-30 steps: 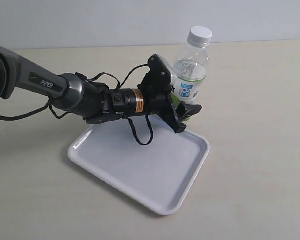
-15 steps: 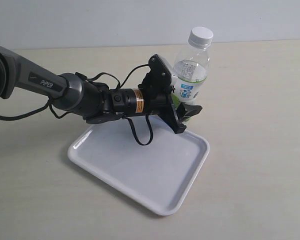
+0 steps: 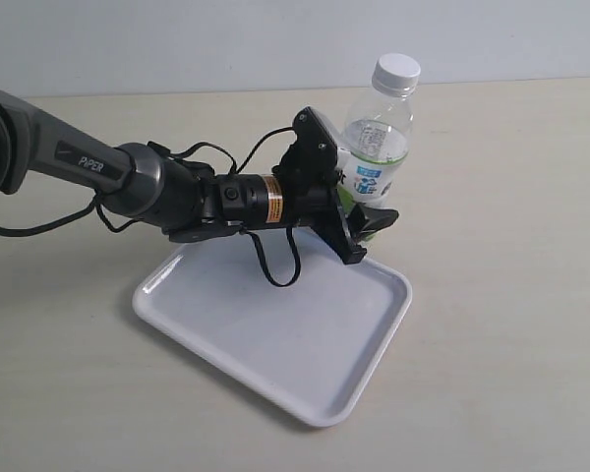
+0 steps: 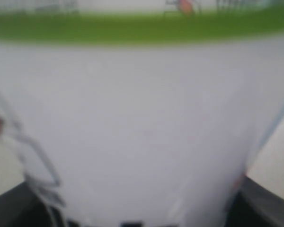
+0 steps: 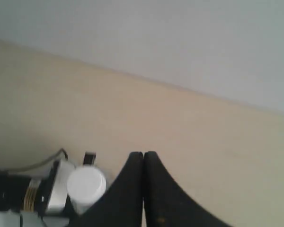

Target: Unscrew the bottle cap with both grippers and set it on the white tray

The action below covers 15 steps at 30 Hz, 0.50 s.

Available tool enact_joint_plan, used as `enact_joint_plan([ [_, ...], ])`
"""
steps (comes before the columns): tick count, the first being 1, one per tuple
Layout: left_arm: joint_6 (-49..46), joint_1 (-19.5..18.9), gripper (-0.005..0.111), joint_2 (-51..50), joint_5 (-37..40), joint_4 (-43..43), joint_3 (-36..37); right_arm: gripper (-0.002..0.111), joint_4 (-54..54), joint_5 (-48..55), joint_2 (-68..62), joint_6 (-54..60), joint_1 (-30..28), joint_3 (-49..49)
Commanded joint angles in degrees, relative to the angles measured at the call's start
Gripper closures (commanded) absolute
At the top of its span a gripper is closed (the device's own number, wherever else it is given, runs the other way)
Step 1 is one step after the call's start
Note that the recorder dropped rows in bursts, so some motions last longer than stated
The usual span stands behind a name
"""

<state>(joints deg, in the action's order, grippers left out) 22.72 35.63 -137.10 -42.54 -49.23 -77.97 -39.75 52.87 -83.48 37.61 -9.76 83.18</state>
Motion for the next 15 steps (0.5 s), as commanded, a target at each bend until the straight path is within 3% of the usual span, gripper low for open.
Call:
enact_joint_plan([
  [1,0.4,0.3,0.107,0.5,0.8,-1.8,0.0,0.108,11.9,17.1,-5.0,-15.3,-0.2,9.3],
  [5,0.3,0.3,0.107,0.5,1.2,-3.5,0.0,0.108,11.4,17.1,-5.9,-17.8,1.8,12.2],
  [15,0.3,0.3,0.107,1.7,4.2,-4.5,0.0,0.106,29.4,17.1,-8.9,-26.0,17.2,12.2],
])
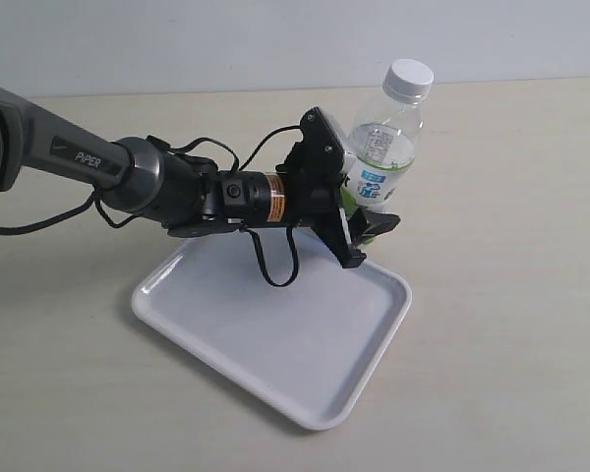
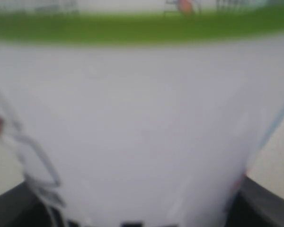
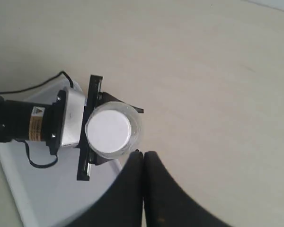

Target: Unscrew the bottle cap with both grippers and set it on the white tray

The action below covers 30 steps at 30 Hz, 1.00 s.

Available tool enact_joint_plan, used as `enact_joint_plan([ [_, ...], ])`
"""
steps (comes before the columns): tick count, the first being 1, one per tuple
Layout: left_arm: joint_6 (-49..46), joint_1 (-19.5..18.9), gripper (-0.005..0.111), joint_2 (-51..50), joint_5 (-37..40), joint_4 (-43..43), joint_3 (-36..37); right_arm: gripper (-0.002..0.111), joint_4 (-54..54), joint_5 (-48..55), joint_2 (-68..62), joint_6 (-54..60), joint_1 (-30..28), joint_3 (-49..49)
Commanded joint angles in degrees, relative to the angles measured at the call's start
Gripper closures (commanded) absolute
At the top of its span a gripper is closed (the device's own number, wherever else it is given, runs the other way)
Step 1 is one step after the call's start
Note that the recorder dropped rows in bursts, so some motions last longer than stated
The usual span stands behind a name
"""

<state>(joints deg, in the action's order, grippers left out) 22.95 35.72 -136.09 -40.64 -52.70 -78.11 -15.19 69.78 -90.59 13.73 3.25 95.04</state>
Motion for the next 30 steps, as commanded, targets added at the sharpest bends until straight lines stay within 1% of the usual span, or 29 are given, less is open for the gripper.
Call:
enact_joint_plan([
  [1,0.1,0.2,0.107,0.7,2.3,-1.1,0.1,0.103,4.7,0.2,-2.2,-2.1,4.8,0.3],
  [4,0.1,0.2,0.107,0.7,2.3,-1.4,0.1,0.086,4.5,0.2,-3.9,-2.1,5.4,0.3],
  [6,0.1,0.2,0.107,0.7,2.3,-1.6,0.1,0.068,4.5,0.2,-5.0,-2.1,5.4,0.3],
  [8,0.1,0.2,0.107,0.7,2.3,-1.7,0.1,0.052,4.7,0.2,-5.6,-2.1,5.4,0.3],
  [9,0.1,0.2,0.107,0.7,2.3,-1.7,0.1,0.045,4.5,0.2,-6.0,-2.1,5.4,0.3],
  [10,0.1,0.2,0.107,0.7,2.3,-1.7,0.1,0.042,4.2,0.2,-6.2,-2.1,5.4,0.3],
  [14,0.1,0.2,0.107,0.7,2.3,-1.8,0.1,0.041,1.5,0.2,-7.3,-1.8,5.4,0.3],
  [18,0.1,0.2,0.107,0.7,2.3,-2.0,0.1,0.045,-0.1,0.2,-8.8,-1.2,5.7,0.3],
  [21,0.1,0.2,0.107,0.7,2.3,-2.0,0.1,0.045,1.8,0.2,-10.1,0.1,8.0,0.3],
  [25,0.1,0.2,0.107,0.7,2.3,-2.0,0.1,0.045,4.4,0.2,-10.7,0.1,8.1,0.3],
  [30,0.1,0.2,0.107,0.7,2.3,-2.0,0.1,0.045,4.7,0.2,-11.5,0.8,8.1,0.3],
])
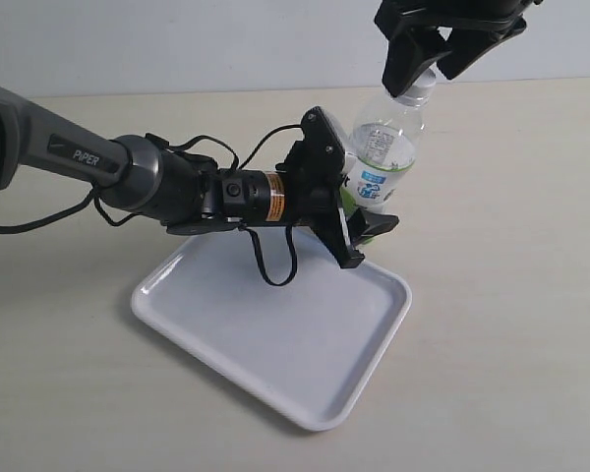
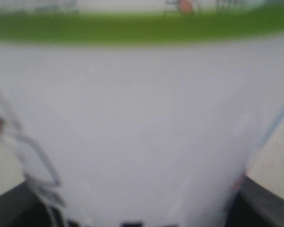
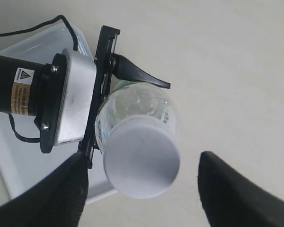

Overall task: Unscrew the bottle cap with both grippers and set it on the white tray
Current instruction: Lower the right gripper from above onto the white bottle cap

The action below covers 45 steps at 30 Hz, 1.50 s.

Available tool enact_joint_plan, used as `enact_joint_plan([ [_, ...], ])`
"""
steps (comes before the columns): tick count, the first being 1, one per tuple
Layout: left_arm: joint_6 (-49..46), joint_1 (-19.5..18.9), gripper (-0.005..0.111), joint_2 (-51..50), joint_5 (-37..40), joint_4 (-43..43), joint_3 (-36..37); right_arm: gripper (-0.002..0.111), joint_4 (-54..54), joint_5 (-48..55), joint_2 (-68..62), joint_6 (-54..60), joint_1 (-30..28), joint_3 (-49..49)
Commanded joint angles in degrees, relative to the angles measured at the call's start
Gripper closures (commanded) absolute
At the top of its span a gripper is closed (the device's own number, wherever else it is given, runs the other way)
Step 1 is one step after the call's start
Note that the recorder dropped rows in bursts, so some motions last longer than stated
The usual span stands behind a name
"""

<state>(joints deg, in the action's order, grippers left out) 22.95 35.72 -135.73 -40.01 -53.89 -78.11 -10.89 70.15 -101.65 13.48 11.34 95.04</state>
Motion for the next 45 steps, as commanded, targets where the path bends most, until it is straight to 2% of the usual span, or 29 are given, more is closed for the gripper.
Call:
enact_joint_plan([
  [1,0.1,0.2,0.107,0.4,1.7,-0.8,0.1,0.045,0.4,-0.2,-0.5,1.2,0.0,0.3],
  [7,0.1,0.2,0.107,0.4,1.7,-0.8,0.1,0.047,0.4,-0.2,-1.0,1.5,0.0,0.3],
  [13,0.1,0.2,0.107,0.4,1.7,-0.8,0.1,0.057,-0.8,-0.2,-1.1,1.5,0.0,0.3],
  [16,0.1,0.2,0.107,0.4,1.7,-0.8,0.1,0.07,-3.0,-0.2,-1.1,1.5,0.0,0.3],
  [20,0.1,0.2,0.107,0.4,1.7,-0.8,0.1,0.108,-3.2,-0.2,-1.1,1.9,0.0,0.3],
  [23,0.1,0.2,0.107,0.4,1.7,-0.8,0.1,0.108,-2.2,-0.2,-1.1,3.8,0.0,0.3],
  [30,0.1,0.2,0.107,0.4,1.7,-0.8,0.1,0.108,-2.2,-0.2,-1.1,16.0,0.0,0.3],
  [36,0.1,0.2,0.107,0.4,1.7,-1.1,0.1,0.108,-2.2,-0.2,-1.1,33.1,0.0,0.3],
  [45,0.1,0.2,0.107,0.4,1.7,-1.1,0.1,0.108,-2.4,-0.2,-1.1,43.3,0.0,0.3],
])
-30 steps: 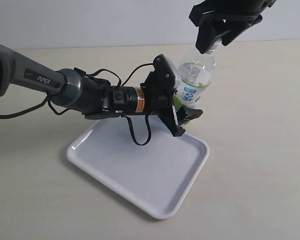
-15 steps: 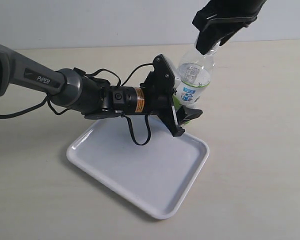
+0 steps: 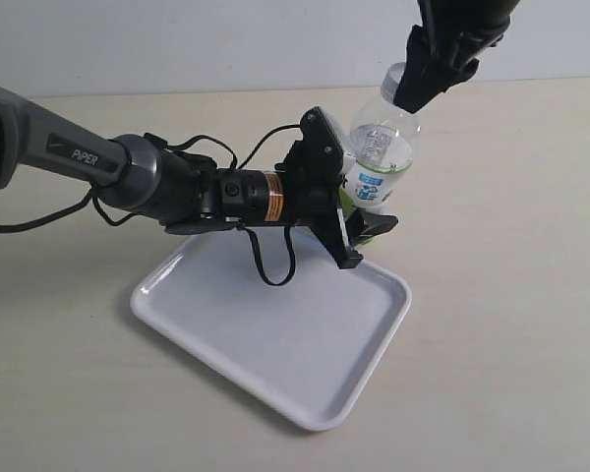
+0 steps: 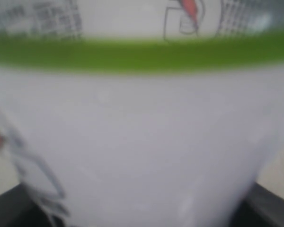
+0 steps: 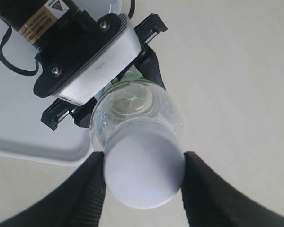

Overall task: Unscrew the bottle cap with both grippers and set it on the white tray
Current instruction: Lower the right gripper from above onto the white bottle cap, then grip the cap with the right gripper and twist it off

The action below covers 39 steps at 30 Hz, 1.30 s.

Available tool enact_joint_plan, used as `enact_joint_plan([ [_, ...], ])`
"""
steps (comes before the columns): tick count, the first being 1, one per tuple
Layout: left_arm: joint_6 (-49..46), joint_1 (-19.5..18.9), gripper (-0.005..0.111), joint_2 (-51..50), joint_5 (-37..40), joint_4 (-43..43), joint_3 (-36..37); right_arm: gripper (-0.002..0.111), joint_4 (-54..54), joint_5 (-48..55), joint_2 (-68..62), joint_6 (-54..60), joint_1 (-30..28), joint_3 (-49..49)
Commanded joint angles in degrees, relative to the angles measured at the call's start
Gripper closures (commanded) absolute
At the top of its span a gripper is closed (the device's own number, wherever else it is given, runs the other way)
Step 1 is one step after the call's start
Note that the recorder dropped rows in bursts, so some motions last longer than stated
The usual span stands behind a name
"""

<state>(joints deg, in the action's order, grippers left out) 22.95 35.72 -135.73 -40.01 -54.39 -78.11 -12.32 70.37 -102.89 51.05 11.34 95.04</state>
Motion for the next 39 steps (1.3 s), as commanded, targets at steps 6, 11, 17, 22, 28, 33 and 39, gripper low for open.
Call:
enact_joint_plan([
  [6,0.1,0.2,0.107,0.4,1.7,-0.6,0.1,0.108,-1.0,-0.4,0.1,16.3,0.0,0.3],
  [11,0.1,0.2,0.107,0.4,1.7,-0.6,0.1,0.108,-0.9,-0.4,0.1,23.8,0.0,0.3],
  [17,0.1,0.2,0.107,0.4,1.7,-0.6,0.1,0.108,-1.0,-0.4,0.1,34.4,0.0,0.3],
  [22,0.1,0.2,0.107,0.4,1.7,-0.6,0.1,0.108,-0.7,-0.4,0.1,45.1,0.0,0.3],
  [28,0.1,0.2,0.107,0.4,1.7,-0.6,0.1,0.108,-1.1,-0.4,0.1,54.7,0.0,0.3],
  [33,0.1,0.2,0.107,0.4,1.7,-0.6,0.1,0.108,-0.8,-0.4,0.1,55.8,0.0,0.3],
  [39,0.1,0.2,0.107,0.4,1.7,-0.6,0.1,0.107,-0.8,-0.4,0.1,55.6,0.0,0.3],
])
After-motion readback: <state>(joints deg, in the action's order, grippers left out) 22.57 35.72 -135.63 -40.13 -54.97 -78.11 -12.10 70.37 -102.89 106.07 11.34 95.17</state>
